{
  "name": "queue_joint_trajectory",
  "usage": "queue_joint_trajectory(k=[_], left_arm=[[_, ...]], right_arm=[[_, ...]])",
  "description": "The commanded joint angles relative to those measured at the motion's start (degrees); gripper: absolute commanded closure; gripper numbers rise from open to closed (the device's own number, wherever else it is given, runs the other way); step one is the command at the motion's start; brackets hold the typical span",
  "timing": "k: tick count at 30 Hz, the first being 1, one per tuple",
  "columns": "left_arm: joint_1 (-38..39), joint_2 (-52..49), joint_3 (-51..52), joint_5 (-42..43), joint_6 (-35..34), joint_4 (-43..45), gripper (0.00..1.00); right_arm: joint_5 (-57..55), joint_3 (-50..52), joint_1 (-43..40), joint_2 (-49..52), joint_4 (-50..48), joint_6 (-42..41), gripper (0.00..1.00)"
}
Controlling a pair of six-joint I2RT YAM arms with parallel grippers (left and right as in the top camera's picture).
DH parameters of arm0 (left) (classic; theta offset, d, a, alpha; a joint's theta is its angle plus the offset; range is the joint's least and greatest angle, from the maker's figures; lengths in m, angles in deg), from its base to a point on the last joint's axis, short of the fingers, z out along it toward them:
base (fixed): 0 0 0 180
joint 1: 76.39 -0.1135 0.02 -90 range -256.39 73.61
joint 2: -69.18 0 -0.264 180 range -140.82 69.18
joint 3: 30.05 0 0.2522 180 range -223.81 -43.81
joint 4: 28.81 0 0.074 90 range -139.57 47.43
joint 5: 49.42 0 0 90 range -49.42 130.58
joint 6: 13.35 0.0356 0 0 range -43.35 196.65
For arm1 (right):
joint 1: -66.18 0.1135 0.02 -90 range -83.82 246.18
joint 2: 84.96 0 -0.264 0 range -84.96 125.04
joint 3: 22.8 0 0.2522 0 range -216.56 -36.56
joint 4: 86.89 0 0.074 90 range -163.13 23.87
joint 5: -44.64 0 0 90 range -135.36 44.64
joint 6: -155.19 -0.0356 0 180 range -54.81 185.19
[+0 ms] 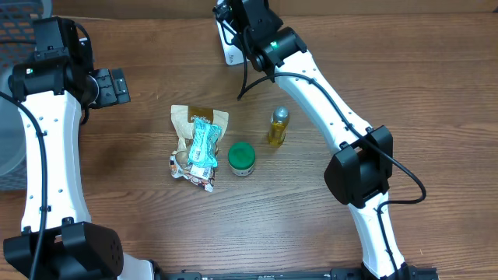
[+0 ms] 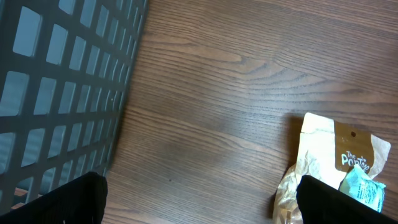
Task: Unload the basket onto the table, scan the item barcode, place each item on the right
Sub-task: 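Carry the tissue pack up to the white scanner, then hold the tissue pack barcode over the scanner window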
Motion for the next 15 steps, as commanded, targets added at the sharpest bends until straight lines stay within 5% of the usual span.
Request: queue_joint_trajectory(k=[1,15], left_arm=[[-0.2,0.72,-1.07,-0.28,1.25,0.04,0.01],[-0.2,0.72,-1.07,-0.28,1.25,0.04,0.0]], right_arm=[[1.09,-0.24,0.13,1.86,-2.89,4.94,0.96],[7.89,-0.22,-1.75,8.59,-14.62,8.22,0.96]])
